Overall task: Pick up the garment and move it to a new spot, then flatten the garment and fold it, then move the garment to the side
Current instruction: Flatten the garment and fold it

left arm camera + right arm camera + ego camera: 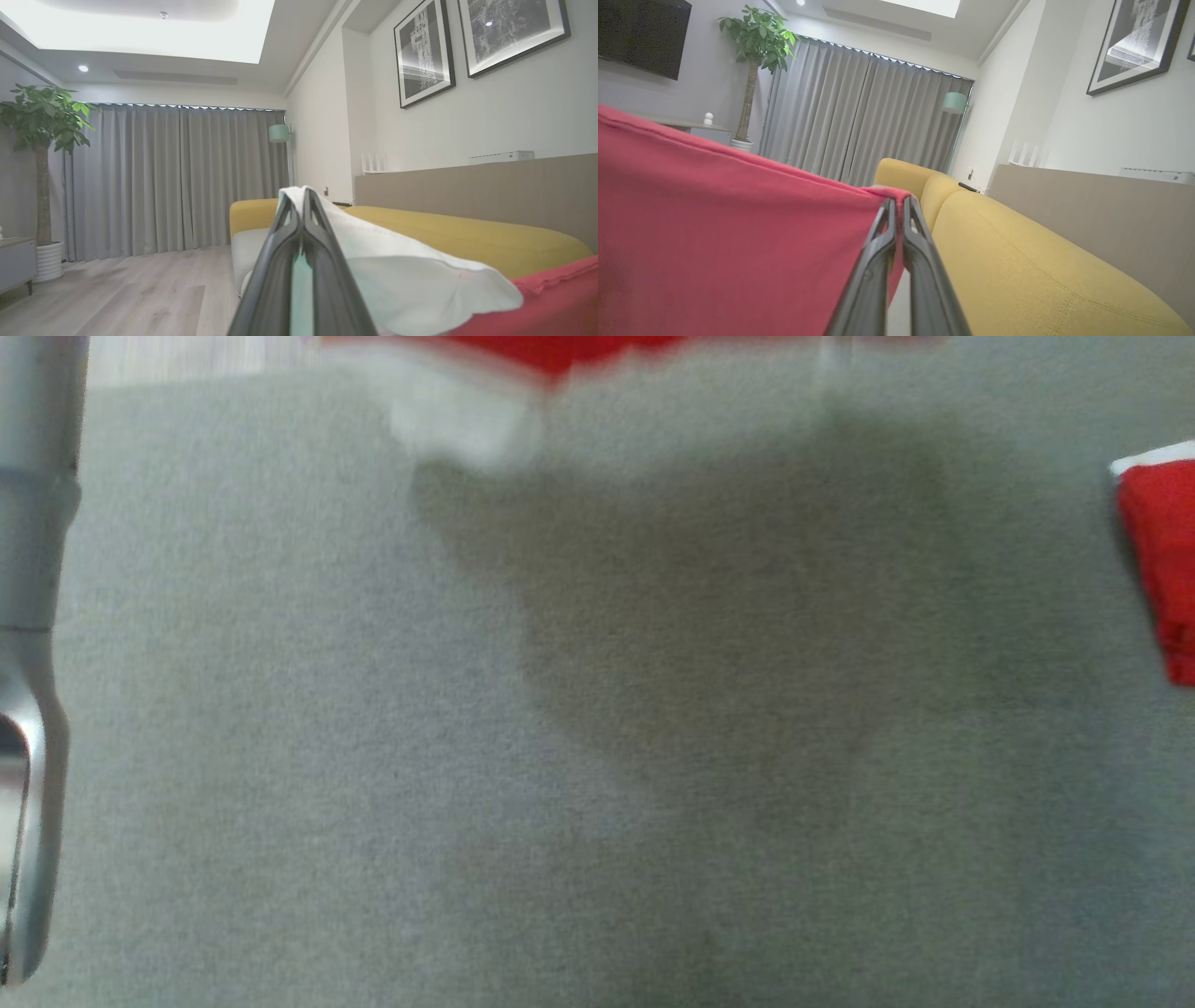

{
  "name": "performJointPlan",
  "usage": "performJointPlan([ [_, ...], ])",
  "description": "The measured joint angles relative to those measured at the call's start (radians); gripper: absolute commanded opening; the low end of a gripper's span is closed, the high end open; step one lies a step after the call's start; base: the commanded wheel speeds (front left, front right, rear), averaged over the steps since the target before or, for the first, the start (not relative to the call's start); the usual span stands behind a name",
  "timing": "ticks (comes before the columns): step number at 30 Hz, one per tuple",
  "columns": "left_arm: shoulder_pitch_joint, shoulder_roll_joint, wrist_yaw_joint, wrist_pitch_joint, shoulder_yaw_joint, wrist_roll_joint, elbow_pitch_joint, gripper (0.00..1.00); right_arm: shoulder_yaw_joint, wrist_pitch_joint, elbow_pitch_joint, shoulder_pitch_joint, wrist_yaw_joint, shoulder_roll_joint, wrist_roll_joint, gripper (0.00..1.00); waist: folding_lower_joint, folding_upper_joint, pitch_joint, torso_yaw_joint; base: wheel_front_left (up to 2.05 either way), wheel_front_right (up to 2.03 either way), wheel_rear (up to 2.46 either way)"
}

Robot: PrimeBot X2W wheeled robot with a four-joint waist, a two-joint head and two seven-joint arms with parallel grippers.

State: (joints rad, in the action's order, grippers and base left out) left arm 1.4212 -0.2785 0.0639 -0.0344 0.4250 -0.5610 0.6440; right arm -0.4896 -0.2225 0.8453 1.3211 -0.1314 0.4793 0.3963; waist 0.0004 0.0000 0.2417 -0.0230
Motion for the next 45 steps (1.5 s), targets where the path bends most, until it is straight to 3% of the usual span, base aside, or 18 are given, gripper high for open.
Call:
performJointPlan([
  [4, 0.012, 0.017, 0.042, -0.020, 0.014, -0.028, 0.046, 0.00, -0.019, -0.026, 0.045, 0.018, 0.000, 0.010, -0.025, 0.00, -0.0002, 0.0000, 0.047, 0.020, 0.00, 0.00, 0.00],
  [8, -0.085, 0.017, 0.060, -0.011, 0.060, -0.071, 0.064, 0.00, -0.047, -0.030, 0.078, -0.008, 0.000, 0.012, -0.030, 0.00, -0.0002, 0.0000, 0.087, 0.041, 0.00, 0.00, 0.00],
  [15, -0.398, 0.006, 0.061, -0.084, 0.135, -0.130, 0.048, 0.00, -0.028, -0.033, 0.081, -0.211, 0.000, 0.009, -0.025, 0.00, -0.0001, 0.0000, 0.118, 0.084, 0.00, 0.00, 0.00],
  [20, -0.689, -0.046, 0.061, -0.139, 0.173, -0.158, -0.098, 0.00, 0.100, -0.033, -0.032, -0.453, 0.000, 0.024, -0.039, 0.00, -0.0006, 0.0000, 0.052, 0.093, 0.00, 0.00, 0.00],
  [23, -0.858, -0.090, 0.022, -0.143, 0.180, -0.183, -0.214, 0.00, 0.173, -0.033, -0.102, -0.608, 0.000, 0.025, -0.060, 0.00, -0.0007, 0.0001, 0.007, 0.093, 0.00, 0.00, 0.00],
  [27, -1.079, -0.151, -0.063, -0.127, 0.188, -0.196, -0.389, 0.00, 0.245, -0.033, -0.189, -0.816, 0.000, 0.011, -0.097, 0.00, -0.0007, 0.0001, -0.054, 0.090, 0.00, 0.00, 0.00],
  [33, -1.343, -0.176, -0.197, -0.097, 0.192, -0.245, -0.614, 0.00, 0.332, -0.033, -0.314, -1.071, 0.000, -0.031, -0.107, 0.00, -0.0007, 0.0001, -0.129, 0.080, 0.00, 0.00, 0.00],
  [39, -1.486, -0.191, -0.236, -0.079, 0.189, -0.313, -0.706, 0.00, 0.379, -0.033, -0.381, -1.195, 0.000, -0.056, -0.107, 0.00, -0.0007, 0.0001, -0.154, 0.067, 0.00, 0.00, 0.00],
  [45, -1.504, -0.211, -0.260, -0.072, 0.168, -0.321, -0.747, 0.00, 0.384, -0.033, -0.412, -1.232, 0.000, -0.066, -0.107, 0.00, -0.0006, 0.0001, -0.138, 0.049, 0.00, 0.00, 0.00],
])
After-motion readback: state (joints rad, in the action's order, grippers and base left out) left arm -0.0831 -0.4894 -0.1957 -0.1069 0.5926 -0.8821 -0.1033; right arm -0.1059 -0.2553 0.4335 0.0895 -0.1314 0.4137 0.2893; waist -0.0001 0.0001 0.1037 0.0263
